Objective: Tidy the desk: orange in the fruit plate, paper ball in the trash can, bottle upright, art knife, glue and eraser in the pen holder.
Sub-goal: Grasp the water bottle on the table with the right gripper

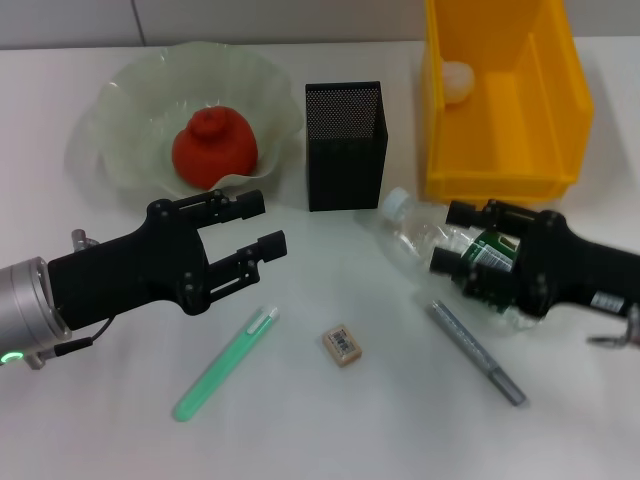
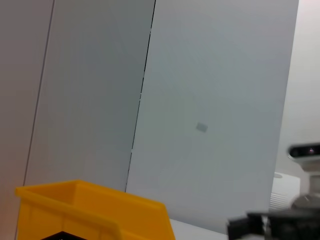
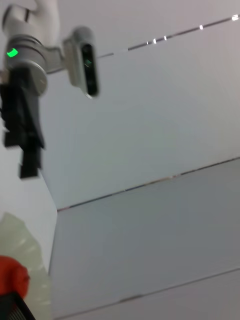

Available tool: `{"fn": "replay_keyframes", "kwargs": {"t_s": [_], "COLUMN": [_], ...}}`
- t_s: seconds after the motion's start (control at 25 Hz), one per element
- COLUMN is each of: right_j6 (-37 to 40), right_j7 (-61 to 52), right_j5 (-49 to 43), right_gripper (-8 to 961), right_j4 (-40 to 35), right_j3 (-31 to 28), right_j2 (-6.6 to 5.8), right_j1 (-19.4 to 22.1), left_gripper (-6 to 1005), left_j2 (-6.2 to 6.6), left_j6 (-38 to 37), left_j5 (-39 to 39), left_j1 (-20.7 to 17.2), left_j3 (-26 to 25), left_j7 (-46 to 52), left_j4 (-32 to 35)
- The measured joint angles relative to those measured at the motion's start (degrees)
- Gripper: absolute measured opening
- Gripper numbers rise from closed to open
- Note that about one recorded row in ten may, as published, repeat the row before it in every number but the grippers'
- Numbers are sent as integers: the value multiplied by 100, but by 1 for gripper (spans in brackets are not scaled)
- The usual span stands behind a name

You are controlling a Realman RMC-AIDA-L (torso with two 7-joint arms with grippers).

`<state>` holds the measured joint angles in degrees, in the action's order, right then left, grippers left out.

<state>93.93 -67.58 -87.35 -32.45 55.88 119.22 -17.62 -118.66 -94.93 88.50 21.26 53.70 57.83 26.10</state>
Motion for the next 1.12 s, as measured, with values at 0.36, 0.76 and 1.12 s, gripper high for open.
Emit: {"fn": "replay_keyframes", "kwargs": {"t_s": [0.36, 0.76, 1.12], "right_j6": [-353, 367, 777], "right_j7": [-3256, -5738, -7074], "right_j5": [-1237, -4292, -5916], "right_gripper": [749, 803, 826], "right_j4": [-3032, -4669, -4695], "right_j3": [-39, 67, 1072], "right_j2": [-21, -26, -27], "right_j1": [-130, -1539, -2436], "left_gripper": [521, 520, 520], "left_j2": [0, 5, 0], "left_j6": [9, 8, -18], "left_j5": [7, 4, 0], "left_j1": [-9, -17, -22], "left_j3": [25, 40, 26], "left_j7": [0, 0, 1], "left_j4": [-9, -9, -9]}}
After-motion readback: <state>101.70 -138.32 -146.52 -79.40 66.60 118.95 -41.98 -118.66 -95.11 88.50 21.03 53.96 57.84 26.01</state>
